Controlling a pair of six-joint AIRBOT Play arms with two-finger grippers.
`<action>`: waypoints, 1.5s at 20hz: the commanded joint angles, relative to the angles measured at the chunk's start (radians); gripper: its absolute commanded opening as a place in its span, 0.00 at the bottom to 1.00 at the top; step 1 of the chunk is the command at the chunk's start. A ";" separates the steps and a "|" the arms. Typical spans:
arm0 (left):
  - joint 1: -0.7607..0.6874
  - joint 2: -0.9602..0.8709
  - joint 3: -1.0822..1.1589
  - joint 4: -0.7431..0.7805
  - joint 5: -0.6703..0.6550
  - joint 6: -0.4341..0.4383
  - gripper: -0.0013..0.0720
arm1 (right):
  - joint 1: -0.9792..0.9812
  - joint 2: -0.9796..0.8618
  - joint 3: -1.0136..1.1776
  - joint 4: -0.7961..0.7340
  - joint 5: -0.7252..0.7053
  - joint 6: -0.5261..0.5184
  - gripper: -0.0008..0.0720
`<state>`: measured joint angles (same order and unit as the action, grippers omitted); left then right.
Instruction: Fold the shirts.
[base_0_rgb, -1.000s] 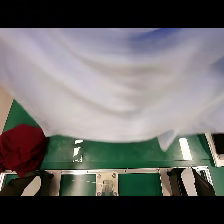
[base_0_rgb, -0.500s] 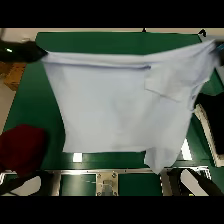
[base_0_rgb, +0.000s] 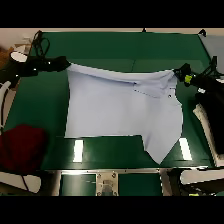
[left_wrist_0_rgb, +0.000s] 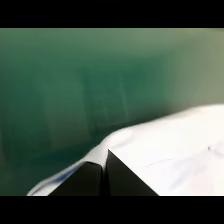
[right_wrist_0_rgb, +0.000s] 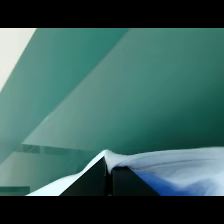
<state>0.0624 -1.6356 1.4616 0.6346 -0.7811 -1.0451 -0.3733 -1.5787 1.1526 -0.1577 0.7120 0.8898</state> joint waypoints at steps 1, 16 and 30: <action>0.034 -0.031 0.054 -0.016 0.032 -0.038 0.05 | 0.003 -0.100 0.151 0.004 0.031 0.023 0.03; 0.055 -0.031 -0.001 0.291 -0.360 -0.129 0.05 | -0.113 -0.102 0.200 -0.661 0.385 0.280 0.03; 0.040 -0.030 -0.192 0.272 -0.423 -0.187 0.13 | -0.103 -0.098 0.089 -0.749 0.391 0.341 0.37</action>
<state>0.1032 -1.6657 1.2755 0.9142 -1.1599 -1.2034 -0.4782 -1.6806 1.2449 -0.9092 1.0851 1.1831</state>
